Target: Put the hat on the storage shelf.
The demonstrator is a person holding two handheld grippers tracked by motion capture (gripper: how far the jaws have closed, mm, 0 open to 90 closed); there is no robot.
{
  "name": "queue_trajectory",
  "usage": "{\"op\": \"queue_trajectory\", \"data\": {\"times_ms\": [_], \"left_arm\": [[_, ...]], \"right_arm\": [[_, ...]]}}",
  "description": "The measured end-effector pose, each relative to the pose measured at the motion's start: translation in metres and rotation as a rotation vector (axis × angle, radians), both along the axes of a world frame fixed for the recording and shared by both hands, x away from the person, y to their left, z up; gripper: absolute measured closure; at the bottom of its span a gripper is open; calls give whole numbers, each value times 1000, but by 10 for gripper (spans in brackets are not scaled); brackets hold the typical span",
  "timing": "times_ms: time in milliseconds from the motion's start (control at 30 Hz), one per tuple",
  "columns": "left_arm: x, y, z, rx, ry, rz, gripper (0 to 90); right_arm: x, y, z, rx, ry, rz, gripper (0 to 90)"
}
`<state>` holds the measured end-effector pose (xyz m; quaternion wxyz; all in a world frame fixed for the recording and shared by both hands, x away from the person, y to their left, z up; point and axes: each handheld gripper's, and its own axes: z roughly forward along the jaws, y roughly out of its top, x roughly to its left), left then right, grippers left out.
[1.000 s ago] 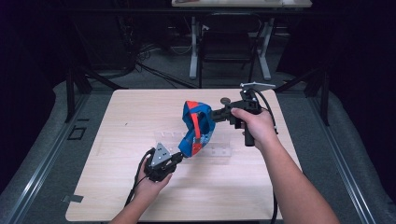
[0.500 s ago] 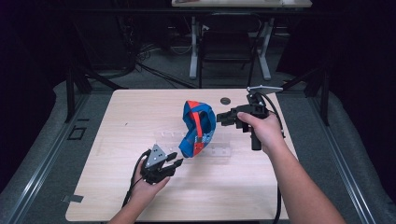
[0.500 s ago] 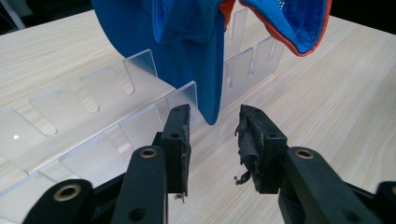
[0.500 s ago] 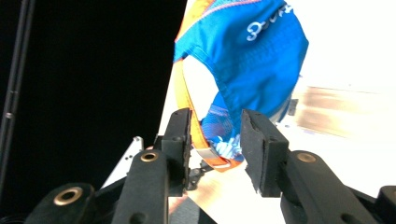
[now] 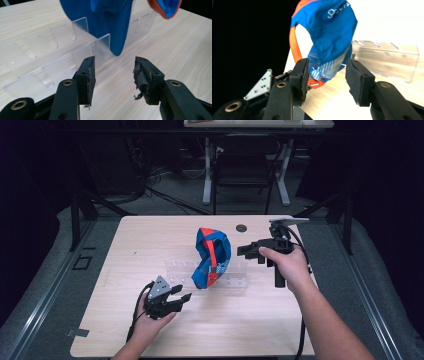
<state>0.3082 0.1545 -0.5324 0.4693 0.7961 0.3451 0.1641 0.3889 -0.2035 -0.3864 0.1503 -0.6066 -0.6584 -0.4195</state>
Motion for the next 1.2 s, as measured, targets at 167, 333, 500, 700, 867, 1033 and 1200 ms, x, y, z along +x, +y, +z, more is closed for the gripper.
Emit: {"op": "queue_trajectory", "data": {"times_ms": [167, 333, 500, 700, 867, 1033, 1200], "left_arm": [[-4, 14, -1, -2, 15, 21, 496], [-7, 25, 0, 11, 25, 32, 494], [-11, 38, -1, 7, 30, 43, 489], [-12, 48, -10, -15, 57, 71, 489], [-10, 49, -17, -22, 63, 76, 490], [-10, 50, -21, -6, 71, 74, 490], [-10, 50, -24, 7, 80, 69, 490]], "right_arm": [[-7, -5, -8, -23, -19, -20, 488], [-15, -9, -12, -54, -25, -22, 479], [-26, -15, -17, -87, -44, -22, 469], [-39, -22, -31, -90, -49, -32, 464], [-47, -27, -46, -97, -46, -38, 462], [-54, -31, -59, -122, -59, -45, 461], [-65, -32, -71, -134, -74, -43, 460]]}}
